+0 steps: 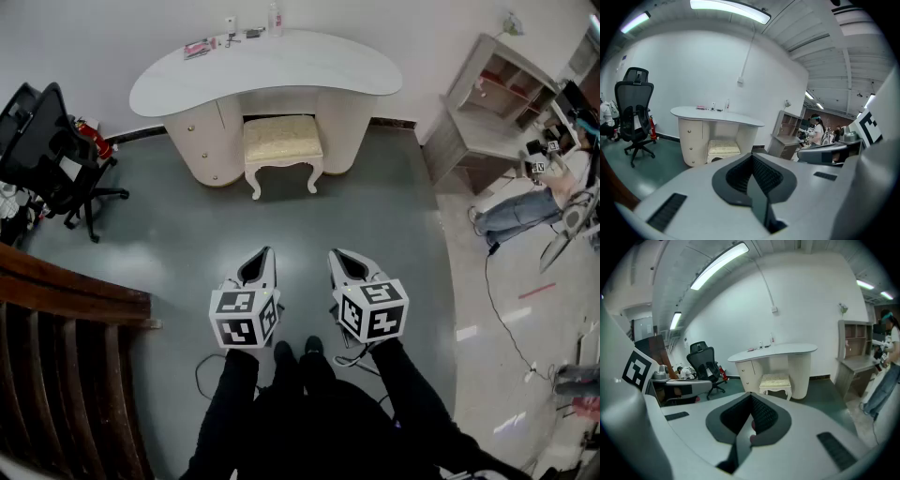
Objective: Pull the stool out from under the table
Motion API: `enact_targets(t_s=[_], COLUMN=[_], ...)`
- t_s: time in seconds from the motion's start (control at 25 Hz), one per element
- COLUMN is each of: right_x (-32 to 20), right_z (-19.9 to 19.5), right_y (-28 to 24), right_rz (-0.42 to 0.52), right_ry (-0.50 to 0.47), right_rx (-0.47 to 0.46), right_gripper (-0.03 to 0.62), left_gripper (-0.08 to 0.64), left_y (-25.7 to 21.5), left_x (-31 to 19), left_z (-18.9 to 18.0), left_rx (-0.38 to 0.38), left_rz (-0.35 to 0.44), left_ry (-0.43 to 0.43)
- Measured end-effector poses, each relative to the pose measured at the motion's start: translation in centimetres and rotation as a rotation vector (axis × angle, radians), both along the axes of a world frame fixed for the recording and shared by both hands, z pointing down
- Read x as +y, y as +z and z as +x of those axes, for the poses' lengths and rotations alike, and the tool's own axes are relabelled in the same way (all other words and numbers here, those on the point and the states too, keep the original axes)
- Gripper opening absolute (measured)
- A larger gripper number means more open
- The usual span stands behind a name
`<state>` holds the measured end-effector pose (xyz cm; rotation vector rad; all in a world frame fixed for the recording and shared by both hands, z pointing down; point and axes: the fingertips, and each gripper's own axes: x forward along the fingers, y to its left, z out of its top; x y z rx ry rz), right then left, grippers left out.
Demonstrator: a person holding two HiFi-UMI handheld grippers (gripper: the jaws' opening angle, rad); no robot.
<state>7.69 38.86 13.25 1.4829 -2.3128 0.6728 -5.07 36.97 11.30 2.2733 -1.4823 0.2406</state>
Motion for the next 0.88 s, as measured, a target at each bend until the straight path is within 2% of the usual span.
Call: enact_targets(t_s=[0.52, 0.88], right_x=[0.1, -1.1], right_z=[0.6, 3.1], right_y=[1.1, 2.6], right_rz=[-0.023, -0.040], right_ry=[-0.008, 0.030], right_rx=[0.018, 0.014], right_gripper=[0.003, 0.003], left_gripper=[0.008, 0.008], left_y=[0.4, 1.7], left_x=[0.2, -1.0], left_z=[0.2, 0.0], left_rx=[-0.001, 0.013], left_rz=[-0.009, -0.037], left_ry=[0.002, -0.047])
